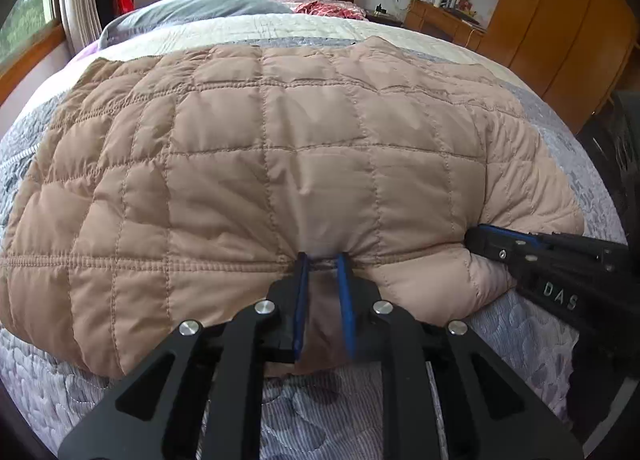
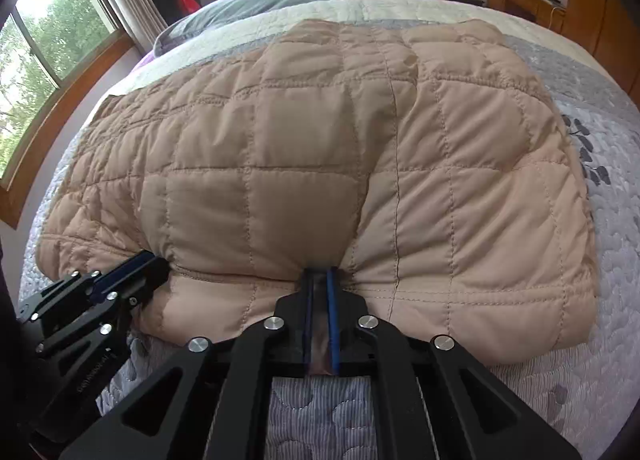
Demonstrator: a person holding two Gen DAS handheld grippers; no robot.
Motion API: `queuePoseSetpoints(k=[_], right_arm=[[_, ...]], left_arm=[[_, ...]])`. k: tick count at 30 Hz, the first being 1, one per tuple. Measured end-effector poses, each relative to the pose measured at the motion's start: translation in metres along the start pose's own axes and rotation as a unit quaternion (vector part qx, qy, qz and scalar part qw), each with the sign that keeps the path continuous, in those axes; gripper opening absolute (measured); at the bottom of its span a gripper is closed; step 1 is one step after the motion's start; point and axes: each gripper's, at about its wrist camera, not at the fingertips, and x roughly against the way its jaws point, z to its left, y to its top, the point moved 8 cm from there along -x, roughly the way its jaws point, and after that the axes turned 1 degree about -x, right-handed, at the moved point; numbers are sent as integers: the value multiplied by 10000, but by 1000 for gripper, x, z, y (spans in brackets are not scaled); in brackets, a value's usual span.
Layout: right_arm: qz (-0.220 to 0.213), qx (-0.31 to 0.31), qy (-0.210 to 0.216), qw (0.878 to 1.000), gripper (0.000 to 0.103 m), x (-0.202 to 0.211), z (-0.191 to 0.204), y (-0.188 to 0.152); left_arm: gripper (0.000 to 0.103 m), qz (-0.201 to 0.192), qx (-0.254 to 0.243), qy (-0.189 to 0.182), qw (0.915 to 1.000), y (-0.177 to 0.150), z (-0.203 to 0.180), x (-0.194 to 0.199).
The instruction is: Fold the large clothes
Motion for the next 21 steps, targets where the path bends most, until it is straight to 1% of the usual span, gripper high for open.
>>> queuePoseSetpoints(k=[2, 3, 5, 6, 7, 8, 9, 10, 11, 12, 13, 15, 16, 18, 19, 21], right_arm=[[-2, -15, 47, 10000, 7, 0, 3, 1], [-24, -131, 282, 9995, 8, 6, 1, 3], [-151, -183, 733, 9970, 20, 23, 1, 7], [-265, -141, 760, 9967, 23, 33, -4, 12], [-484, -126, 700, 9963, 31, 47, -13, 19], [-736, -153, 665, 9950, 43, 63, -23, 26], [-929, -185, 639, 9935, 50, 78, -35, 33], [-1024, -216, 607, 9927, 60, 88, -46, 38], [-1124, -275, 573, 9916, 64, 97, -60, 43], [-1187, -362, 519, 9909, 65, 103, -76, 47], [-1181, -450, 450, 9910, 66, 103, -89, 51], [-1040, -754, 419, 9908, 67, 95, -118, 58], [-947, -845, 478, 9908, 70, 90, -127, 58], [-675, -1124, 635, 9893, 70, 71, -147, 59], [-601, -1199, 658, 9888, 70, 66, -156, 58], [-529, -1279, 833, 9869, 72, 50, -161, 63]], left_arm=[[16, 17, 62, -72, 10000, 0, 3, 4], [16, 43, 117, -121, 9998, 0, 4, 6], [17, 57, 238, -277, 9993, 5, 12, 21], [20, -48, 253, -249, 9994, 9, 17, 32], [24, -228, 261, -162, 9993, 15, 26, 45], [35, -368, 288, -98, 9989, 20, 36, 56], [43, -533, 363, -22, 9979, 26, 51, 70], [45, -648, 460, 89, 9968, 32, 69, 82], [49, -692, 524, 197, 9960, 37, 85, 88], [56, -709, 601, 332, 9951, 41, 105, 94], [59, -686, 717, 467, 9940, 45, 127, 96], [60, -595, 1042, 625, 9908, 44, 166, 96], [60, -515, 1252, 555, 9892, 42, 183, 92], [60, -390, 1542, 283, 9869, 39, 204, 83], [60, -356, 1658, 172, 9854, 39, 212, 78], [62, -296, 1785, -101, 9834, 39, 220, 67]])
